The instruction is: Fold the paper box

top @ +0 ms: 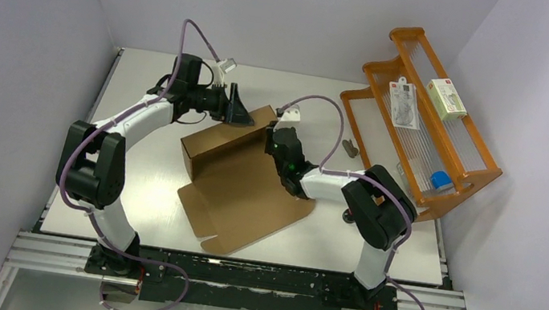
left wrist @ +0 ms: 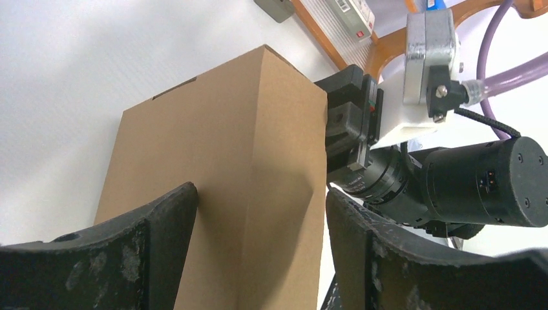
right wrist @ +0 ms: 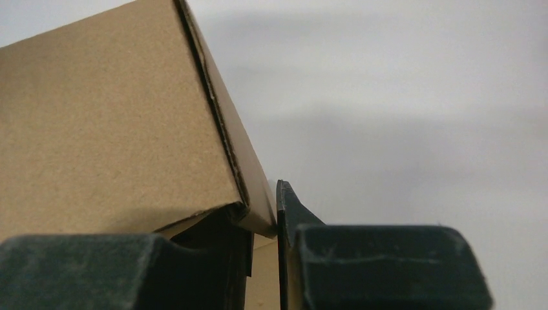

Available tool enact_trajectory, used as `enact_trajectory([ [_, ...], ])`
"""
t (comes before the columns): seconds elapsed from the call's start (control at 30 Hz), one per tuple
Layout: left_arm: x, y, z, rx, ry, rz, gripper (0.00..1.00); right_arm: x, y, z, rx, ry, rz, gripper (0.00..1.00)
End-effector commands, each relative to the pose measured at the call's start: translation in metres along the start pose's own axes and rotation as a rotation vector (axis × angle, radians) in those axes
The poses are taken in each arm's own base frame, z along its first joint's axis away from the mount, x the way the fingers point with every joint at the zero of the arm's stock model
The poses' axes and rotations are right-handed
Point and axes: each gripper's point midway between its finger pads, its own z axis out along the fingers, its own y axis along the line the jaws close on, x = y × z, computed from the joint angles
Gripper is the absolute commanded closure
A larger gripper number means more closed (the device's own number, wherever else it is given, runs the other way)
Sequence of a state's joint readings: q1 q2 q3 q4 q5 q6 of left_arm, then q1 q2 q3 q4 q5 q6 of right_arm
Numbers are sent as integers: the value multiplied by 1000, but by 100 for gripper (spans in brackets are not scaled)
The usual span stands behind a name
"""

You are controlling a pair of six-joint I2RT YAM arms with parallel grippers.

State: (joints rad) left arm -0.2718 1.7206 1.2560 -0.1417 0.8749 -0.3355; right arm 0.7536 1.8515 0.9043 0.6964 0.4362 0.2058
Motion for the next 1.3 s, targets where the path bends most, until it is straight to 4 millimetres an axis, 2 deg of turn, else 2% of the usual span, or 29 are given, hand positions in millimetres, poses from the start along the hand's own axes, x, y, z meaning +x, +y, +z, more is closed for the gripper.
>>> enact_trajectory([
  [0.0,24,-29,-2,136,91,-100,25,-37,-35,1,222,-57,94,86],
  [0.17,24,-34,-4,158,85,-107,25,-26,-43,4,282,4,71,84],
  [0.27,24,-36,-4,162,82,-105,25,-24,-36,6,232,-5,68,82],
  [0.4,23,-28,-4,108,84,-93,25,-24,-24,2,134,-26,66,72],
  [0.5,22,-19,-6,38,86,-81,24,-26,-17,-1,81,-32,59,68],
  [0.67,13,-8,-14,-80,64,-31,23,-28,-12,-8,25,-34,40,62],
  [0.83,3,1,-25,-200,29,17,22,-31,-11,-18,-23,-31,13,49],
  [1.0,-11,4,-40,-303,-17,68,21,-36,-24,-34,-12,-18,-6,30],
  [1.27,-33,-4,-77,-471,-123,169,20,-46,-63,-68,72,20,73,7],
])
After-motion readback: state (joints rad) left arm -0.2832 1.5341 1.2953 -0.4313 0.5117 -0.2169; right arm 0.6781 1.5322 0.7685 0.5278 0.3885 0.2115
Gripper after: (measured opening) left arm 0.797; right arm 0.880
